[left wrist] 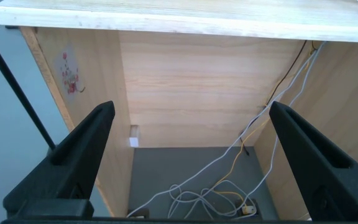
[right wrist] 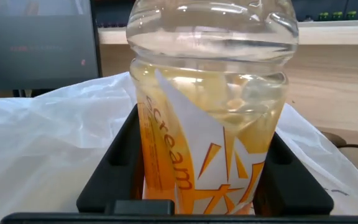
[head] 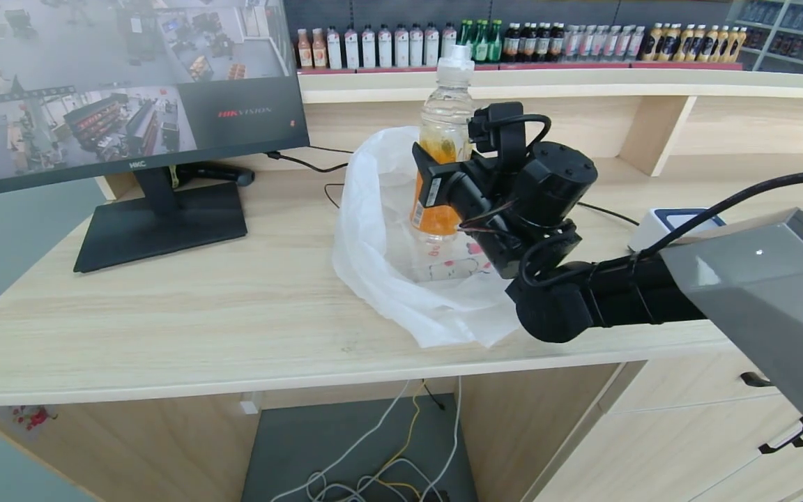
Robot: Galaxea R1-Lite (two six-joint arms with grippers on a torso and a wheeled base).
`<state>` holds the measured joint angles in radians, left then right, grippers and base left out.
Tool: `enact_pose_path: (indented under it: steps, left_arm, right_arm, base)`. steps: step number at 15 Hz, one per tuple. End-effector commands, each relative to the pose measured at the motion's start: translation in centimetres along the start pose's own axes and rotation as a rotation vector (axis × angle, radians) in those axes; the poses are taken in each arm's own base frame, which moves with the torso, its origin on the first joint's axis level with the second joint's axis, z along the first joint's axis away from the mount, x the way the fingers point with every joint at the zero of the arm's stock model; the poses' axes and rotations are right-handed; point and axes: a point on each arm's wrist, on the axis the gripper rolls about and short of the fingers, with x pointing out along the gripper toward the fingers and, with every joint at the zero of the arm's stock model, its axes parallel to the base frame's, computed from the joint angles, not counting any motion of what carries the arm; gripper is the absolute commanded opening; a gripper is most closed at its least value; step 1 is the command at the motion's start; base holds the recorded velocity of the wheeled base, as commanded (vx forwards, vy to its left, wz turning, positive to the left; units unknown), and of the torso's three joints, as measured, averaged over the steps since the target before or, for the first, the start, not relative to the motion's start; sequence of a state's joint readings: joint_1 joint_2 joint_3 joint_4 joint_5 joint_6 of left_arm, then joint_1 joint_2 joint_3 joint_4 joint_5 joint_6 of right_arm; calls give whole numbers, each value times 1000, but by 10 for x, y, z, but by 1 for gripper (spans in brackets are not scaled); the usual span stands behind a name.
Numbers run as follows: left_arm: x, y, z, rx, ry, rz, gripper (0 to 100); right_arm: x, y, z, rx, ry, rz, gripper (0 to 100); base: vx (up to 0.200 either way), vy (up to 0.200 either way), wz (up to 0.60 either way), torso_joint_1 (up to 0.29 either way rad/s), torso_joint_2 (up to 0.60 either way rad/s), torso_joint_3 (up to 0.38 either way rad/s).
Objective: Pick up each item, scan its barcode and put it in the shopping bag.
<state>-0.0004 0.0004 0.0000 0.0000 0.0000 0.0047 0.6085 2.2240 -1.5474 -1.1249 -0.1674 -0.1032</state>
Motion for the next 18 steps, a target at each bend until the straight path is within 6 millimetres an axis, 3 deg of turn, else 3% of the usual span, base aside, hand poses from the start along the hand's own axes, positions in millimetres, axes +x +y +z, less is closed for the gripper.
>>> enact_pose_path:
  steps: [1, 7, 18]
  left_arm:
    - [0, 0, 0, 0, 0, 0, 100]
    - [0, 0, 0, 0, 0, -1, 100]
    - [0, 0, 0, 0, 0, 0, 100]
  right_arm:
    - [5, -1, -9, -3, 6, -4, 0]
    - [5, -2, -24, 1, 35, -6, 0]
    - [4, 0, -32, -1, 50, -4, 0]
  base:
    - [0, 0, 0, 0, 0, 0]
    - [0, 0, 0, 0, 0, 0]
    - [0, 0, 0, 0, 0, 0]
